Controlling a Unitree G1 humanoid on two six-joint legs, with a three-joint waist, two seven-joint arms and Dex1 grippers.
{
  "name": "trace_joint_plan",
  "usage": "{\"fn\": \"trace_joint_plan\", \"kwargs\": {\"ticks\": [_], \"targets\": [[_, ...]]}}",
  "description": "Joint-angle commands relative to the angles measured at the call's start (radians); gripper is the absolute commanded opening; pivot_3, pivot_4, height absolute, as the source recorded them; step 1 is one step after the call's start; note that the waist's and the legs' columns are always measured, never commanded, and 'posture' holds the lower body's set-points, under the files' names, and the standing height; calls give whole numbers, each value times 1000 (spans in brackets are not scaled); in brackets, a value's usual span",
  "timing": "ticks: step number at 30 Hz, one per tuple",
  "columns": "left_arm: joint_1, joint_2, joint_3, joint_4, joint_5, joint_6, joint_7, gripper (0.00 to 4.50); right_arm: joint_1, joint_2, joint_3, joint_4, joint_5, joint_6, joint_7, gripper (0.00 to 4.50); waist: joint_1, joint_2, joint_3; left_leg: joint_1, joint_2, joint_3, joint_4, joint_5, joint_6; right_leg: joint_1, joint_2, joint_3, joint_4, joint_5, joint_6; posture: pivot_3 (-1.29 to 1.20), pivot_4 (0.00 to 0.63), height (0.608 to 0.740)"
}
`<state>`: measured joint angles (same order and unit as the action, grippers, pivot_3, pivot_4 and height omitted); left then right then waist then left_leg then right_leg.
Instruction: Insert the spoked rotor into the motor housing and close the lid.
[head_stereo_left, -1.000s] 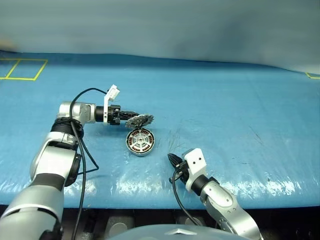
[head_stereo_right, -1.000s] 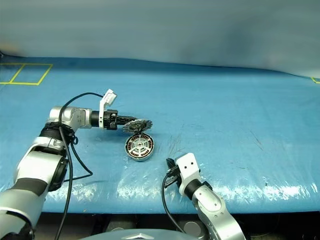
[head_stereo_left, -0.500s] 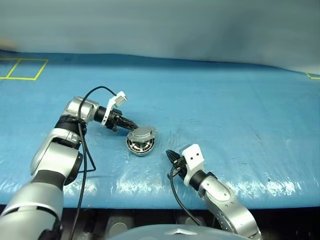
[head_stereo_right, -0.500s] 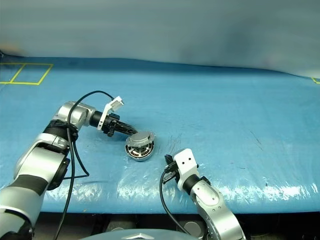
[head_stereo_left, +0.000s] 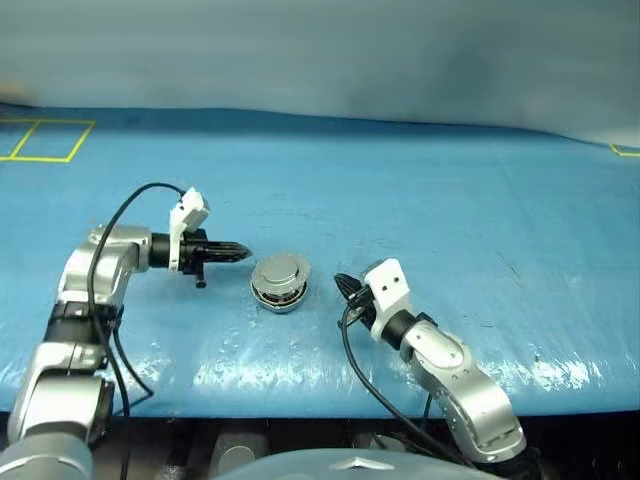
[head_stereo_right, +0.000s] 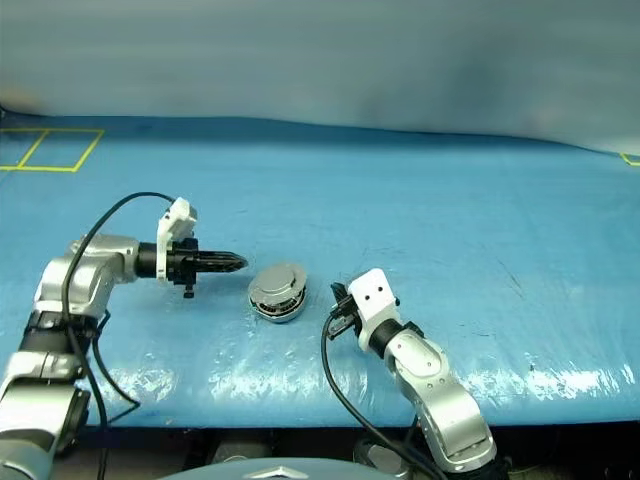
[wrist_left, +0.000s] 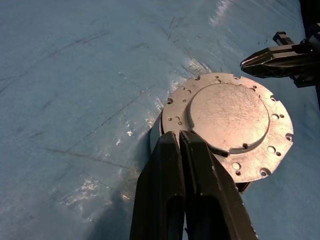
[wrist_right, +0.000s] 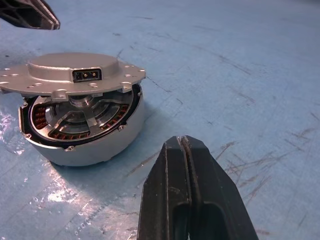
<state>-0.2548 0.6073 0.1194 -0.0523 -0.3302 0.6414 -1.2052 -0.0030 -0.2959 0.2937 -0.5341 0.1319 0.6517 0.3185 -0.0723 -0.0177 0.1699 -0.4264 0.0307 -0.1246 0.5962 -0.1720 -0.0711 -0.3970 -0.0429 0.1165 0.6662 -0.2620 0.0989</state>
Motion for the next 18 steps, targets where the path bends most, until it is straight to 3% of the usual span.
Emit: {"fn": "trace_joint_plan", "kwargs": {"ticks": [1, 3, 11, 16, 18], "targets": [[211, -119, 105, -279, -32, -114, 197, 103, -95, -11, -28, -12, 13, 64, 24, 39, 10, -1, 0, 0, 0, 0, 0, 0, 0, 0, 0, 0, 0, 0, 0, 0, 150, 740], [345, -210, 120, -373, -22, -204, 288, 103, -156, -18, -38, -4, 30, 95, 46, 39, 20, -1, 0, 0, 0, -1, 1, 0, 0, 1, 0, -2, 0, 0, 0, 0, 150, 740], [716, -477, -39, -465, 164, -583, 592, 103, -352, -32, 8, 50, 78, 143, 170, 2626, 30, 0, 0, 4, -1, 3, 11, 3, 2, 8, -1, 0, -3, 1, 1, 0, 150, 740], [787, -523, -143, -388, 230, -760, 653, 103, -418, -8, 76, 111, 70, 146, 199, 4308, 30, -1, 0, 2, 0, 6, 16, 2, 2, 2, -2, 2, -4, 1, 1, 0, 150, 740], [785, -519, -157, -353, 260, -811, 687, 103, -441, 6, 108, 145, 65, 148, 207, 4453, 28, -1, 0, 1, 0, 8, 16, 2, 3, 1, -2, 3, -5, 1, 1, 0, 150, 740]]}}
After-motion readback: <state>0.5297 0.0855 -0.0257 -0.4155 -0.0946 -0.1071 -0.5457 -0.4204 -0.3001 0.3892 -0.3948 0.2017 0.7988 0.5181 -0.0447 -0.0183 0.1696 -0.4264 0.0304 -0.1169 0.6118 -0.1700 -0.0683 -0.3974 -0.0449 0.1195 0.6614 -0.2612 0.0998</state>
